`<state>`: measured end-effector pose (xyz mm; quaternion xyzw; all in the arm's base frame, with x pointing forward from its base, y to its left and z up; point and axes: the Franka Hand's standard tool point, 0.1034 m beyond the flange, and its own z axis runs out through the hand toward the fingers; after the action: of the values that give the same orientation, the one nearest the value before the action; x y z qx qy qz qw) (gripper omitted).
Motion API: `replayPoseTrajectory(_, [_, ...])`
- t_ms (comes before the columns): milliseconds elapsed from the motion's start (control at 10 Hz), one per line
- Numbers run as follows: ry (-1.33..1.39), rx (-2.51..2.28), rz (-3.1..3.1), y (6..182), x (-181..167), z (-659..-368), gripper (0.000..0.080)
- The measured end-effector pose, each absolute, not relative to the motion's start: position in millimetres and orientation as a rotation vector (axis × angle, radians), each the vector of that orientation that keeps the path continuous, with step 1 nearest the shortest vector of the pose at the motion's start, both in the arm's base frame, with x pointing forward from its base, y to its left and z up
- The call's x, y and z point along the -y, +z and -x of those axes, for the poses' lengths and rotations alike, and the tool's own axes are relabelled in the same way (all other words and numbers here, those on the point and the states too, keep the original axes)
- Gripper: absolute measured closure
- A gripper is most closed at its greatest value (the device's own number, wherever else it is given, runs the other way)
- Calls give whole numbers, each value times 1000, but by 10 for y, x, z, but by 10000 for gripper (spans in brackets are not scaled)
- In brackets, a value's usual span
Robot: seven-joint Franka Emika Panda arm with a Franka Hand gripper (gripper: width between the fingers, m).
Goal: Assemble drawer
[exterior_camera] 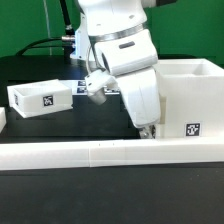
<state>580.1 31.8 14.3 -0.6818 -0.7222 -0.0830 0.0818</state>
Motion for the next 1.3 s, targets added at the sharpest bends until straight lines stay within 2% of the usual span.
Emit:
replayPoseTrajectory(600, [-245, 2175, 2036, 154, -280, -5817, 150])
replayPoseTrajectory(1000, [-229, 2104, 2119, 254, 300, -5693, 150])
replayPoseTrajectory(1300, [-209, 2070, 2175, 394, 530, -5495, 150])
